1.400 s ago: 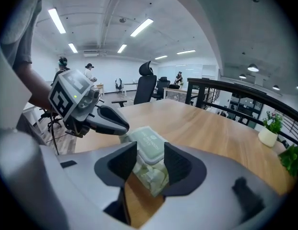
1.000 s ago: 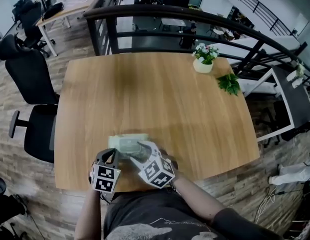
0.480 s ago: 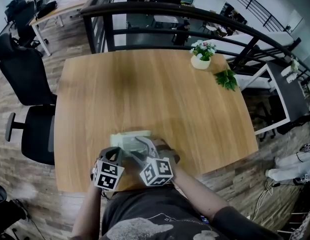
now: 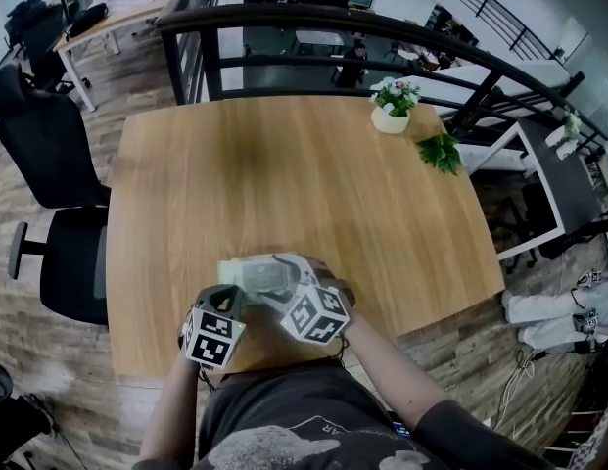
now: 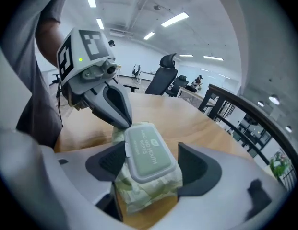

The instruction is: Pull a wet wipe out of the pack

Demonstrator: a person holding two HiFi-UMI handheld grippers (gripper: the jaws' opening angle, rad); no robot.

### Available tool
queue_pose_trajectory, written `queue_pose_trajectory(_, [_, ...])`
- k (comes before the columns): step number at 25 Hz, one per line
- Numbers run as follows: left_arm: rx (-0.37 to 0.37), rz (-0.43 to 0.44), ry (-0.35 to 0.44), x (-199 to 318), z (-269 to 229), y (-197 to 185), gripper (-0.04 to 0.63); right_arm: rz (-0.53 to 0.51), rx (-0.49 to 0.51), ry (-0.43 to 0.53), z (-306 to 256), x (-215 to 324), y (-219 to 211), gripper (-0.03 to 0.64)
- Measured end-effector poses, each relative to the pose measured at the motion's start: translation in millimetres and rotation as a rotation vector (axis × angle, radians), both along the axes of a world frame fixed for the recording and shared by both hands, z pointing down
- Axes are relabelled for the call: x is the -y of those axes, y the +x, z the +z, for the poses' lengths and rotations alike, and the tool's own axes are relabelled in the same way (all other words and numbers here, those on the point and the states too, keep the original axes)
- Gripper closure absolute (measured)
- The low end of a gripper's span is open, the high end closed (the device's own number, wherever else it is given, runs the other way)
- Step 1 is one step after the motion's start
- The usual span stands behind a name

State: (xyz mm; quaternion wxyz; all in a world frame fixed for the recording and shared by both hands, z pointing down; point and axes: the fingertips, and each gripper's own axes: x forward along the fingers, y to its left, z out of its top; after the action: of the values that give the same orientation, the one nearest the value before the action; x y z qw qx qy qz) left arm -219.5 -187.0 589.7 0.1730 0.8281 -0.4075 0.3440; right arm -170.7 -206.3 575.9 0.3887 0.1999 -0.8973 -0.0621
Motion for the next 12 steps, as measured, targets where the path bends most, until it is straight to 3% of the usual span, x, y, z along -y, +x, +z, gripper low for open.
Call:
queue_pose_trajectory(3, [-0.005,0.000,-0.005,-0.7,-0.1,0.3,0.583,-0.022,-0.013,-0.062,3.6,3.8,-0.4,0.273])
queue_pose_trajectory(12, [-0.016,0.001,-0.025,-0.6,1.3,0.4,0.583,-0.112,-0.056,-0.216,17.9,-1.8,-7.7,0.272])
